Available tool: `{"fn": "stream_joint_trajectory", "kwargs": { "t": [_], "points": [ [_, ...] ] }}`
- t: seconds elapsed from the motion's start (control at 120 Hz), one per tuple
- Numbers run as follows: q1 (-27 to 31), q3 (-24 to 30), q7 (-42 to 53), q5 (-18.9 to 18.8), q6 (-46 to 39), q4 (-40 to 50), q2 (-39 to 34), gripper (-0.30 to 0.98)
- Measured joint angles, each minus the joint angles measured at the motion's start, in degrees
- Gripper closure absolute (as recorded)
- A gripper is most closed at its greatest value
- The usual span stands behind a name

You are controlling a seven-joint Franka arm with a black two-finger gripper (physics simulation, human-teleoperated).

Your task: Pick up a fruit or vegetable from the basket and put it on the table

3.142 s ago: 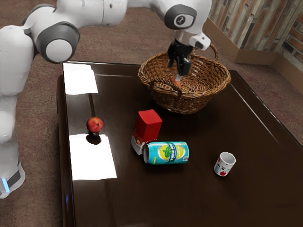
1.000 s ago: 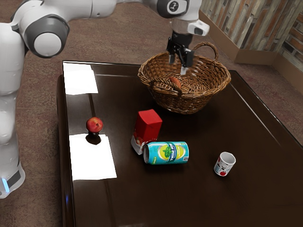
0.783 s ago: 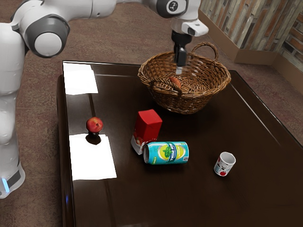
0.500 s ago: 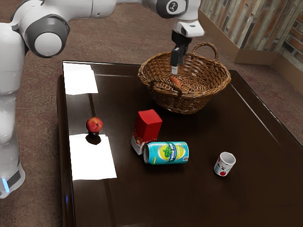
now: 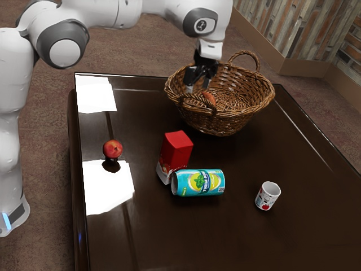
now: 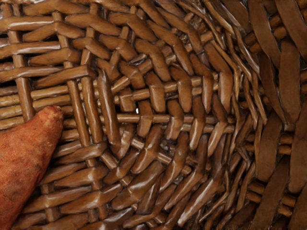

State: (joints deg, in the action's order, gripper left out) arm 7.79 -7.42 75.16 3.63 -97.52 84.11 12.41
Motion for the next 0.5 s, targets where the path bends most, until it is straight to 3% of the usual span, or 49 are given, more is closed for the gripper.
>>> {"fn": "stream_joint_trajectory", "kwargs": {
  "t": [0.158,0.5],
  "points": [
    [2.8,2.7,5.7,-0.2,-0.9,-7.1,5.1,0.00],
    [6.0,5.1,14.2,-0.3,-1.6,-7.7,9.3,0.00]
  ]
}}
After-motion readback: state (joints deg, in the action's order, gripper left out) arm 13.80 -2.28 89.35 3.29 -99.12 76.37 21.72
